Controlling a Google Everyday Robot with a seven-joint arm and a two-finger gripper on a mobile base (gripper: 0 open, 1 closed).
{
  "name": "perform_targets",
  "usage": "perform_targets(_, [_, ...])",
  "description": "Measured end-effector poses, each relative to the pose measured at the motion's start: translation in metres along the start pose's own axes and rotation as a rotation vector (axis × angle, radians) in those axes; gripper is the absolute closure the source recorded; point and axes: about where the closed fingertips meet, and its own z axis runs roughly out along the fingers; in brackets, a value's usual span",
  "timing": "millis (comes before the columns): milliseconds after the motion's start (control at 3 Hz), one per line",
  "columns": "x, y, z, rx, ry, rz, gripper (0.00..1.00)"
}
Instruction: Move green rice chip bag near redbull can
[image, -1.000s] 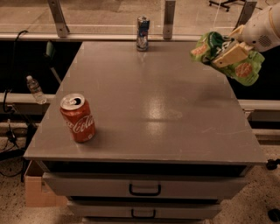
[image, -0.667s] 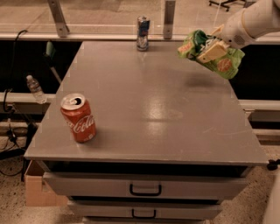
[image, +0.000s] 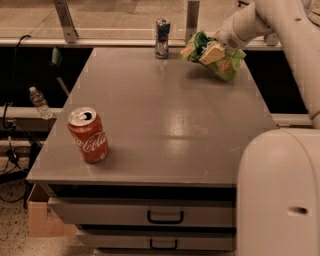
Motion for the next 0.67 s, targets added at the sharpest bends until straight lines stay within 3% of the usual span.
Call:
perform_targets(333, [0.0,-0.006,0.03,-0.001,0.036,-0.001,0.83])
perform_targets(667, [0.001,-0.01,0.044,0.004,0.058,0.01,0.59])
